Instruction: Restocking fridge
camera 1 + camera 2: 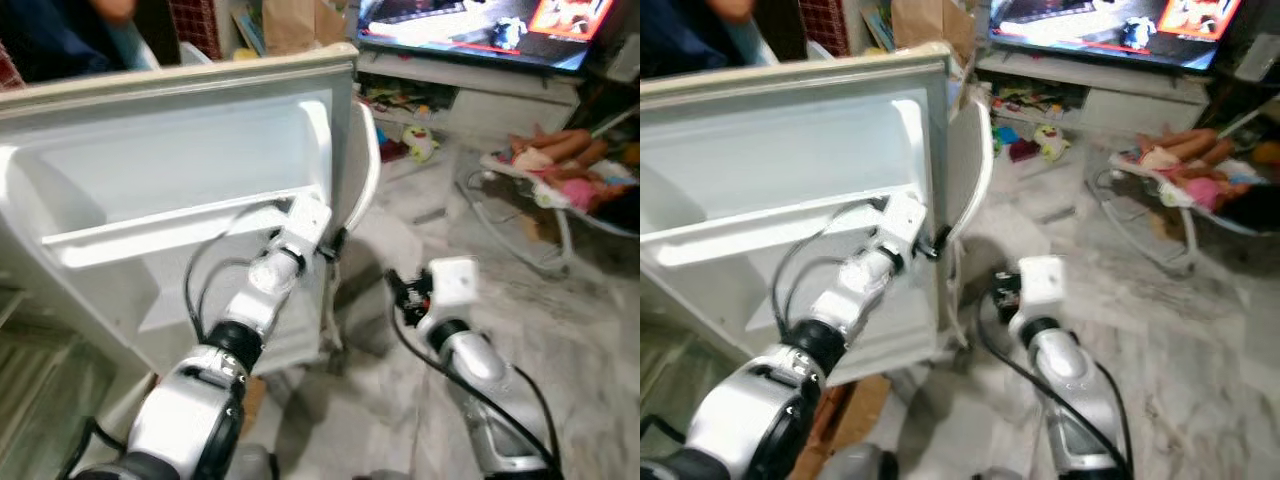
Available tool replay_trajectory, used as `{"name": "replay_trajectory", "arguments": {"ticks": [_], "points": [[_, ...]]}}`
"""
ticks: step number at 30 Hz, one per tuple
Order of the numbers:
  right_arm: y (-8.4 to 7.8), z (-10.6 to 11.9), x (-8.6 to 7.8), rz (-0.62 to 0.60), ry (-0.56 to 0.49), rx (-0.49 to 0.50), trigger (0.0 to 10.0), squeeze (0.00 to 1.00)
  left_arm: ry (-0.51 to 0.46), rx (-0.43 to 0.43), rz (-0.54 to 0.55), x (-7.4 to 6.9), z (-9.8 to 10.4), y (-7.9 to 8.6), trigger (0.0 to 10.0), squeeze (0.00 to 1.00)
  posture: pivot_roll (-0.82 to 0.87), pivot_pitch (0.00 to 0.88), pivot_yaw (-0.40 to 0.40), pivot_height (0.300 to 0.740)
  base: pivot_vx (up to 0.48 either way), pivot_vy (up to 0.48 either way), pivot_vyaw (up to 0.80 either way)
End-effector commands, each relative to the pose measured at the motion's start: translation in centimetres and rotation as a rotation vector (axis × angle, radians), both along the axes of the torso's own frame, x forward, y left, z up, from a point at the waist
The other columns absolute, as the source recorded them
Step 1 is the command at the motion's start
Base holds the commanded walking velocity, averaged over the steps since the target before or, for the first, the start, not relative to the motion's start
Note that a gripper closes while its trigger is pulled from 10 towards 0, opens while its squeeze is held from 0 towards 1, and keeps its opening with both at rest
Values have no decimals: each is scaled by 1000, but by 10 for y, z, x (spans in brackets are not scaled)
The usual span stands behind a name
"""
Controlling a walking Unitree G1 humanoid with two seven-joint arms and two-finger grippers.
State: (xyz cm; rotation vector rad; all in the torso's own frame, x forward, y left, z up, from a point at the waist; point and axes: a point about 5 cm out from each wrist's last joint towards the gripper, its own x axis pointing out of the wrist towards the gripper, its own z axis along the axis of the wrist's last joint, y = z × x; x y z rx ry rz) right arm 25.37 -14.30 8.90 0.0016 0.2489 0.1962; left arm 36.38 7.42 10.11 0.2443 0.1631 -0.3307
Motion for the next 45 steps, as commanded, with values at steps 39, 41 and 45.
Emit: {"name": "replay_trajectory", "arguments": {"ticks": [39,41,45], "points": [[4,11,-1,109,-57,84,10000,0,-205,-120,285,-62,17,74,10000,0,44,29,-7,740,44,0,0],[5,12,-1,112,-58,85,10000,0,-182,-111,285,-66,13,75,10000,0,44,28,-6,740,0,0,0],[6,13,-1,122,-66,93,10000,0,-161,-91,287,-70,11,76,10000,0,41,26,-5,740,0,0,0]]}}
